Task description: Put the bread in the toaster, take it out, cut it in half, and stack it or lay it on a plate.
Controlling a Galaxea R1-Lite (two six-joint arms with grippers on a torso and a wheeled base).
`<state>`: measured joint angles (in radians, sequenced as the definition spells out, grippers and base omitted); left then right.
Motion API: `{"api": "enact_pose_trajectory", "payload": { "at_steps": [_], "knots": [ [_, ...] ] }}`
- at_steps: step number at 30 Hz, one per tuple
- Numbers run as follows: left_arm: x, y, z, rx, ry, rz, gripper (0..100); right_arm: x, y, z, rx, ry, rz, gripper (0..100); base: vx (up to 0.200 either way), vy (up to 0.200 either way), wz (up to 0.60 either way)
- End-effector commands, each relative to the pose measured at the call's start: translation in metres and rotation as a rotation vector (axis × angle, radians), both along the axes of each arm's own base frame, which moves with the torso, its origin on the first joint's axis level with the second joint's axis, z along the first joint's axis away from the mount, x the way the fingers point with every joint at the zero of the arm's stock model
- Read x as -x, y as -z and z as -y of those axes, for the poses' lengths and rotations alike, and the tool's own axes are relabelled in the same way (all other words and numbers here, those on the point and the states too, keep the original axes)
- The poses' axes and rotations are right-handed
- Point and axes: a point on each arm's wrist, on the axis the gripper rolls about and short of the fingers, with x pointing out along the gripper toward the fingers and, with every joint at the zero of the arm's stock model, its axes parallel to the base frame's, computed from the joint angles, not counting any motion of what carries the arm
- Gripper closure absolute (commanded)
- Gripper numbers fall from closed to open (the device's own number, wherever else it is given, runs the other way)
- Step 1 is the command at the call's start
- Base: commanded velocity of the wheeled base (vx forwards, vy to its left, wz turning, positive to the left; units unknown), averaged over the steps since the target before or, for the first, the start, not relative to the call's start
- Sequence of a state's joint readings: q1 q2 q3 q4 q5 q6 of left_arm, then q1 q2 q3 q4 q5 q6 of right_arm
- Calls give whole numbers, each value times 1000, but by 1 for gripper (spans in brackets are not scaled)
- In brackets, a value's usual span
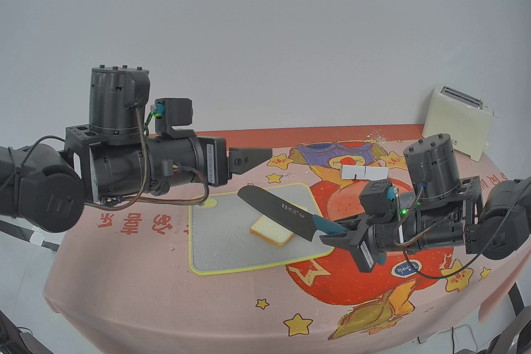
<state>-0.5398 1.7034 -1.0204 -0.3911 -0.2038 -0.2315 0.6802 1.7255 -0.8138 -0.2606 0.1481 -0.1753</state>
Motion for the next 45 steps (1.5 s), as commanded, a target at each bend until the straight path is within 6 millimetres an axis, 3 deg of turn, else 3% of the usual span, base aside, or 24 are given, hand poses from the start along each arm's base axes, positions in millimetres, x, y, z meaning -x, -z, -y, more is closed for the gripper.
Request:
{"api": "enact_pose_trajectory", "payload": {
  "at_steps": [1, 2, 7, 22, 45],
  "knots": [
    [-11, 15, 7, -2, 0, -4, 0, 3, 0, -4, -9, -2, -13, 100, 0, 0, 0],
    [-13, 16, 8, 2, 0, 3, 100, 3, 0, -5, -10, -3, -11, 100, 0, 0, 0],
    [-12, 17, 13, 7, 13, 12, 100, 0, 1, -4, -8, 7, -14, 100, 0, 0, 0],
    [-39, 75, 34, -1, 26, -6, 100, -17, 7, 6, 11, 79, -22, 100, 0, 0, 0],
    [-49, 98, 42, -6, 32, -16, 100, -21, 16, 4, 24, 80, -38, 100, 0, 0, 0]
  ]
}}
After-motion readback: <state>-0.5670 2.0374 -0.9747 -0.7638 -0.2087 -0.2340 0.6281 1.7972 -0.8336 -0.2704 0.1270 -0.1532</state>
